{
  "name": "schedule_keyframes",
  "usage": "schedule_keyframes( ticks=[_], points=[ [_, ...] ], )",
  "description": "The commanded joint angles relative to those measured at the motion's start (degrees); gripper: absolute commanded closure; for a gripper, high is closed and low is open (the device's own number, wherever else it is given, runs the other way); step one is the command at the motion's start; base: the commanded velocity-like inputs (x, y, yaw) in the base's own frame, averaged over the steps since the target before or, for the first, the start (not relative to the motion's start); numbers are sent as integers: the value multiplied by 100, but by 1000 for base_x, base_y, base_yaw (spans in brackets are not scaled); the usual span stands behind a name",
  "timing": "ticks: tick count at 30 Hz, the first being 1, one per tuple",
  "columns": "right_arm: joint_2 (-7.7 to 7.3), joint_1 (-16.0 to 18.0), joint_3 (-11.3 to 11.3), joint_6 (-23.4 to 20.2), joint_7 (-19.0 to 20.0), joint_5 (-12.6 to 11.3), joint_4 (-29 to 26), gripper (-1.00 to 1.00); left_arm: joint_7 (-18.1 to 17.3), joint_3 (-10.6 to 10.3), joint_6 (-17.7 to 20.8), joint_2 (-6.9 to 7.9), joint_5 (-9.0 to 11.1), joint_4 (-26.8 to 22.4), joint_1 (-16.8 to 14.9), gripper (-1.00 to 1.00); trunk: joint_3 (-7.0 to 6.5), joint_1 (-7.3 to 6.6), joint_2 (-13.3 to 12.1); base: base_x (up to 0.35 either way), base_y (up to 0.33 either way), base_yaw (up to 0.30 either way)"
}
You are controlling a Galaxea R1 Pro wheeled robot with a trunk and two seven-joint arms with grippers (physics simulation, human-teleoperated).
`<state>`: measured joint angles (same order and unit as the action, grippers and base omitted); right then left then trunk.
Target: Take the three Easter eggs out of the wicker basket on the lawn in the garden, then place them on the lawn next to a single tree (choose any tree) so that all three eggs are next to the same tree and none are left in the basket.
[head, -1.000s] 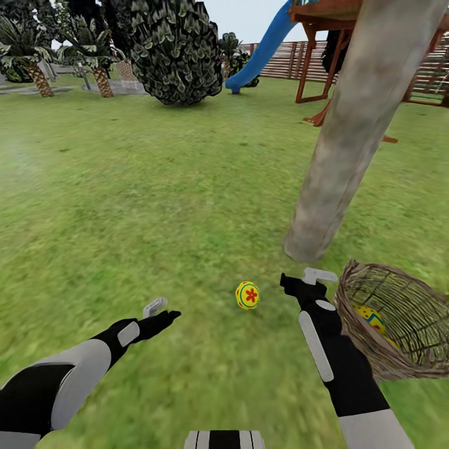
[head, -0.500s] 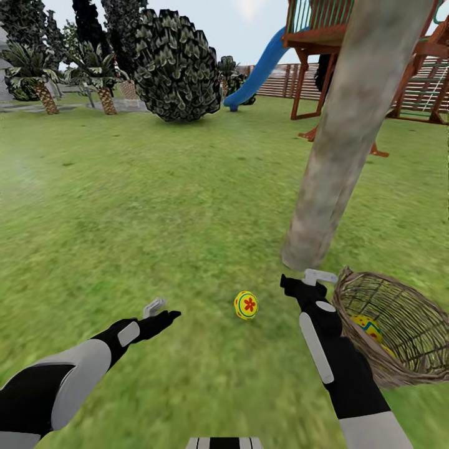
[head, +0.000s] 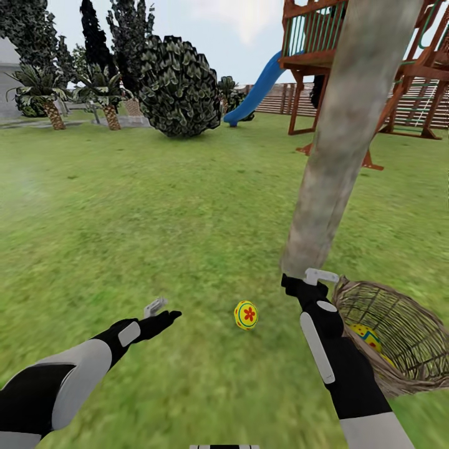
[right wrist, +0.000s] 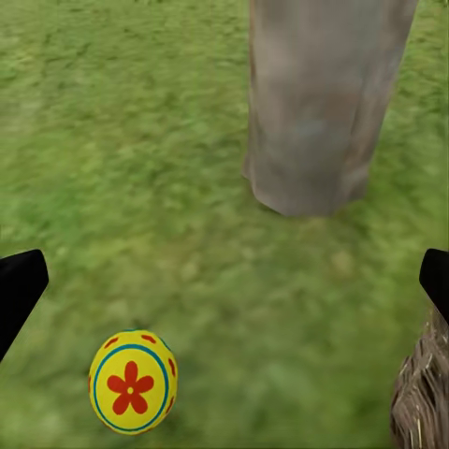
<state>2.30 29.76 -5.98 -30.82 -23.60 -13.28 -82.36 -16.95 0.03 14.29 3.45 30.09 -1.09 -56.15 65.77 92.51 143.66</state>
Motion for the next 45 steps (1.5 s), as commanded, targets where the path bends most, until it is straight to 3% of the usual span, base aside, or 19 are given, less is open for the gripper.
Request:
schedule_keyframes(
  ticks=[1, 9, 13, 16, 17, 20, 24, 25, 28, 33, 38, 45],
  points=[
    [-1, 4, -9, -11, -57, -61, -7, -100, -10, -3, 39, 1, 32, -5, -1, -100, -18, -3, 0, 0, 0, 0],
    [-16, 4, -9, -11, -60, -61, -8, -100, -10, -3, 39, 17, 32, -6, -1, -100, -195, -24, -11, 0, 0, 0],
    [-256, 11, 27, -55, -34, -68, -62, -100, -10, -3, 33, 7, 32, -5, -1, -100, -284, -34, -16, 0, 0, 0],
    [-450, 77, 273, -276, -9, -74, 66, -100, -10, -3, 15, 6, 27, -7, -1, -100, -350, -42, -20, 0, 0, 0],
    [-568, 204, 451, -364, 8, -82, 276, -100, -10, -3, -59, 6, 25, -6, 2, -100, -372, -45, -21, 0, 0, 0],
    [-770, 463, 668, -421, 80, -94, 656, -100, -10, -3, -194, 6, 26, -5, 5, -100, -439, -52, -25, 0, 0, 0],
    [-1210, 796, 925, -439, 506, -103, 1613, -100, -6, -3, -299, 6, 24, -5, 7, -100, -439, -52, -25, 0, 0, 0],
    [-1402, 902, 1030, -445, 731, -104, 2035, -100, -4, -3, -331, 6, 24, -5, 9, -100, -439, -52, -25, 0, 0, 0],
    [-1699, 1059, 1155, -471, 1100, -98, 2928, -100, 7, -3, -549, 14, 26, -5, 16, -100, -439, -52, -25, 0, 0, 0],
    [-1831, 1284, 1176, -477, 1168, -89, 3844, -100, 15, -4, -631, 15, 26, -5, 77, -100, -439, -52, -25, 0, 0, 0],
    [-1985, 1346, 1183, -477, 1179, -92, 3958, -100, 16, -8, -637, 8, 24, -5, 129, -100, -439, -52, -25, 0, -7, 0],
    [-2026, 1358, 1187, -476, 1175, -88, 4070, -100, 6, -8, -638, 15, 23, -5, 139, -100, -439, -52, -25, 0, -172, 0]
  ],
)
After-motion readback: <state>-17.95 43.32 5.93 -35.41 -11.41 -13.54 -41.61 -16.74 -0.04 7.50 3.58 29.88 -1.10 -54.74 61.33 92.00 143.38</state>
